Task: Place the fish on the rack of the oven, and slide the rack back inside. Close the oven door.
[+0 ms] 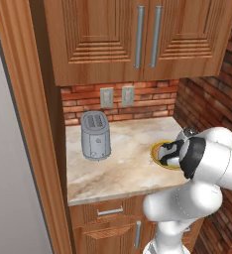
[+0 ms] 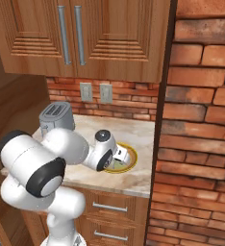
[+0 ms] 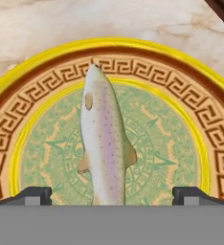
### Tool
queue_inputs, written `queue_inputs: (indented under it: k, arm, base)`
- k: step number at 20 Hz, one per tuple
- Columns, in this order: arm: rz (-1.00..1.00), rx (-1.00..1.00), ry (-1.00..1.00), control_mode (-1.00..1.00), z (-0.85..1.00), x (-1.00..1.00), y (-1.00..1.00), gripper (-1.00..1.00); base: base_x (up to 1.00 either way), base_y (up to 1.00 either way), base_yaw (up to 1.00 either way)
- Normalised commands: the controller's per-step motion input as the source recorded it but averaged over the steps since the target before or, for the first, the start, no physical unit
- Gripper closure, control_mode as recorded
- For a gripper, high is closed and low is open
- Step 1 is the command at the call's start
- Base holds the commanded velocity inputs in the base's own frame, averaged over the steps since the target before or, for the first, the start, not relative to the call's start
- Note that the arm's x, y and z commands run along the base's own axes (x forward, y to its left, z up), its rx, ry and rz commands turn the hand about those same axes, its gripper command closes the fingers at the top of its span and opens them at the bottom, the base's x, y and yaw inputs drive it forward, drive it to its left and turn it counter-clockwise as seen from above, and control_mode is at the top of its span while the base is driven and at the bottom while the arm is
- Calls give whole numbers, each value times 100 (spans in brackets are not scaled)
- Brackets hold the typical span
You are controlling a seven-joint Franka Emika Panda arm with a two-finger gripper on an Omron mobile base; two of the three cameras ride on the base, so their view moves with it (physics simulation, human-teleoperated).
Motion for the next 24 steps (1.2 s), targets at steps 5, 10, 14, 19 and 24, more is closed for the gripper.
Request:
queue_inputs:
  k: [5, 10, 14, 19, 24]
  arm:
    - [0, 0, -1, -100, -41, 19, -6, -100]
    - [0, 0, 0, -100, -34, 19, 0, 100]
    - [0, 0, 0, -100, -1, 0, 0, 100]
    - [0, 0, 0, -100, -6, 0, 2, 100]
    - [0, 0, 0, -100, -13, -4, 13, 100]
  base:
    - [0, 0, 0]
    - [0, 0, 0]
    - [0, 0, 0]
    - [0, 0, 0]
    - [0, 0, 0]
